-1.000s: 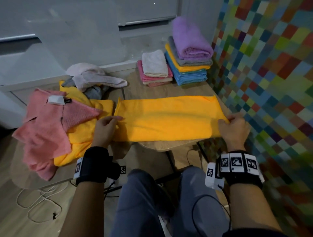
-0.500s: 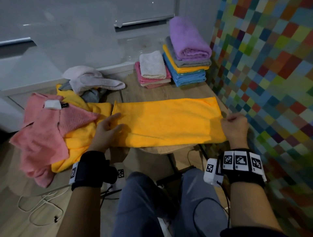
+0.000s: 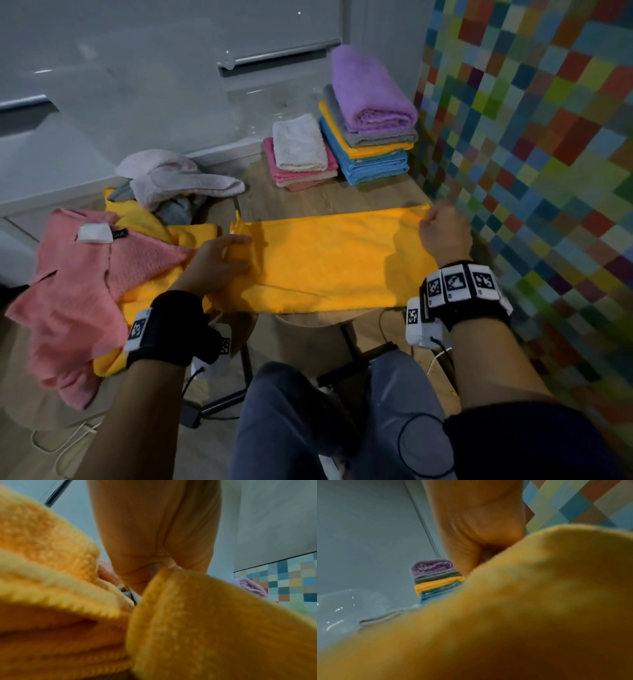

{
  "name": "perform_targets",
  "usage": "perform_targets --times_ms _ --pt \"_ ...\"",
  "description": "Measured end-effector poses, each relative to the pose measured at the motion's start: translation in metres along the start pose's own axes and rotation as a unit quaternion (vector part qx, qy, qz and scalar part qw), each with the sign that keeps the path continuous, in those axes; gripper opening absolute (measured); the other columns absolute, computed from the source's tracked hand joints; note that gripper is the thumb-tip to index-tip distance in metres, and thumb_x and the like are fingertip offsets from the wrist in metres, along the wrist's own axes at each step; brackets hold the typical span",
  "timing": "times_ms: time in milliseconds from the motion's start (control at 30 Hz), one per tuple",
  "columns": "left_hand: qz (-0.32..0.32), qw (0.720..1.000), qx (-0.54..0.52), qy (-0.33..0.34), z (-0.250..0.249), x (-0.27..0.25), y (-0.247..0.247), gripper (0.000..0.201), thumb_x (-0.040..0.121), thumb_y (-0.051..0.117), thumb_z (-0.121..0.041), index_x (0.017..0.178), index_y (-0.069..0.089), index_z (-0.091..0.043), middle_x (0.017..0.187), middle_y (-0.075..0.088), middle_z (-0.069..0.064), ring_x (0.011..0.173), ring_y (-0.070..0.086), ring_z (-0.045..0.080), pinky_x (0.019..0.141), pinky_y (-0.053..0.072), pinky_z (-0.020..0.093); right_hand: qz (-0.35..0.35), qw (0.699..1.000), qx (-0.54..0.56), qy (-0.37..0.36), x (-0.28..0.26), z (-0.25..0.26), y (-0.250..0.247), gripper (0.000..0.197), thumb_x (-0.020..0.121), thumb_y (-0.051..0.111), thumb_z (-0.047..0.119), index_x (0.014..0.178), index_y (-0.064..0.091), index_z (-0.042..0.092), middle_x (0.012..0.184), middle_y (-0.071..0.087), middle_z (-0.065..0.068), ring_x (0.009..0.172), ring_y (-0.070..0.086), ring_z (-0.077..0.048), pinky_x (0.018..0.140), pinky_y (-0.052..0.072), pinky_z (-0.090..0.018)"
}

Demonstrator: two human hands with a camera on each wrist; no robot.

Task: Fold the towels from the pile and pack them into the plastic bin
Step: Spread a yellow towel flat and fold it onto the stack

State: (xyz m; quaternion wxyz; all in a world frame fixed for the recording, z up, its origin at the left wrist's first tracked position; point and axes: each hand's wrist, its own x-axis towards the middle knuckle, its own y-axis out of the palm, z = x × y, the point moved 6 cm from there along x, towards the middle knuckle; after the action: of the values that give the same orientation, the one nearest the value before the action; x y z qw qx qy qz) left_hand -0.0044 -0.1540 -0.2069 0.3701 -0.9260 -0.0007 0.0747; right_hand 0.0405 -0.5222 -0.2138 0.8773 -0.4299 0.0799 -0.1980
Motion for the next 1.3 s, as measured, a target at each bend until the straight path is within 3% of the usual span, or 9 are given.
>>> perform_targets --times_ms 100,200,400,667,767,833,933,1033,1300 --pt "-0.033 0.998 -0.039 0.023 -0.008 -0.002 -0.006 0.053 0.086 0.061 -0.001 0.133 0.048 -0.02 0.123 0.043 0.0 0.107 0.044 0.014 0.086 0.039 0.029 -0.018 0.998 0.018 -0.055 -0.004 -0.004 0.004 0.031 0.092 0.042 -0.001 0.1 0.064 0.019 0.118 0.06 -0.012 0.107 0.055 -0.034 0.083 0.049 -0.043" --pt "0.002 1.0 0.005 0.007 -0.007 0.001 -0.004 0.063 0.085 0.062 -0.003 0.141 0.037 -0.019 0.142 0.037 0.005 0.126 0.04 0.021 0.101 0.035 0.034 -0.029 0.996 0.016 -0.079 -0.006 -0.011 0.008 0.046 0.091 0.037 -0.006 0.118 0.065 0.019 0.132 0.053 -0.008 0.117 0.052 -0.031 0.092 0.045 -0.043" --pt "0.023 0.998 0.048 -0.045 0.003 0.007 -0.005 0.069 0.084 0.066 -0.012 0.144 0.033 -0.023 0.149 0.031 0.013 0.131 0.037 0.031 0.103 0.034 0.037 -0.032 0.997 -0.033 -0.057 -0.007 -0.014 0.012 0.05 0.095 0.035 -0.003 0.14 0.044 0.015 0.134 0.041 -0.011 0.107 0.054 -0.036 0.086 0.044 -0.046" --pt "0.061 0.977 0.197 -0.055 0.008 0.011 0.0 0.079 0.078 0.074 -0.019 0.144 0.03 -0.017 0.15 0.022 0.018 0.134 0.031 0.037 0.106 0.032 0.041 -0.042 0.992 -0.106 -0.056 -0.008 -0.004 0.009 0.049 0.096 0.048 0.019 0.143 0.033 0.012 0.143 0.034 -0.013 0.119 0.046 -0.039 0.091 0.042 -0.049" --pt "-0.025 0.94 0.339 -0.006 -0.016 0.003 0.007 0.074 0.081 0.067 -0.027 0.144 0.028 -0.023 0.155 0.007 0.014 0.138 0.019 0.04 0.109 0.024 0.047 -0.085 0.977 -0.114 -0.158 -0.028 0.026 0.014 0.041 0.095 0.046 0.011 0.136 0.045 0.009 0.14 0.042 -0.015 0.126 0.038 -0.037 0.099 0.033 -0.049" --pt "-0.035 0.93 0.362 0.059 -0.042 -0.004 0.035 0.066 0.088 0.056 -0.031 0.145 0.025 -0.026 0.157 0.002 0.008 0.142 0.009 0.036 0.113 0.018 0.048 -0.027 0.954 -0.076 -0.289 -0.049 0.056 0.038 0.037 0.091 0.044 0.002 0.124 0.058 0.005 0.131 0.054 -0.016 0.126 0.043 -0.035 0.101 0.032 -0.048" --pt "0.07 0.946 0.312 0.053 -0.05 -0.011 0.087 0.06 0.097 0.036 -0.041 0.149 0.01 -0.028 0.159 -0.007 -0.001 0.145 -0.008 0.029 0.116 0.002 0.05 0.156 0.913 -0.055 -0.374 -0.085 0.076 0.083 0.038 0.095 0.04 0.004 0.131 0.054 0.009 0.143 0.045 -0.009 0.135 0.035 -0.026 0.113 0.025 -0.041" --pt "0.134 0.949 0.285 0.013 -0.026 -0.017 0.104 0.067 0.095 0.027 -0.056 0.149 -0.004 -0.031 0.157 -0.016 -0.005 0.145 -0.015 0.026 0.114 -0.006 0.052 0.168 0.92 -0.06 -0.349 -0.084 0.06 0.09 0.039 0.1 0.038 0.019 0.138 0.044 0.012 0.15 0.034 -0.006 0.14 0.026 -0.022 0.117 0.015 -0.038" --pt "0.112 0.954 0.275 0.027 -0.011 -0.026 0.1 0.076 0.09 0.023 -0.065 0.147 -0.012 -0.032 0.155 -0.022 -0.006 0.143 -0.021 0.023 0.113 -0.013 0.056 0.155 0.948 -0.219 -0.171 0.004 -0.009 0.047 0.06 0.099 0.019 0.048 0.151 0.011 0.018 0.159 0.006 0.0 0.146 0.001 -0.024 0.117 0.003 -0.05"
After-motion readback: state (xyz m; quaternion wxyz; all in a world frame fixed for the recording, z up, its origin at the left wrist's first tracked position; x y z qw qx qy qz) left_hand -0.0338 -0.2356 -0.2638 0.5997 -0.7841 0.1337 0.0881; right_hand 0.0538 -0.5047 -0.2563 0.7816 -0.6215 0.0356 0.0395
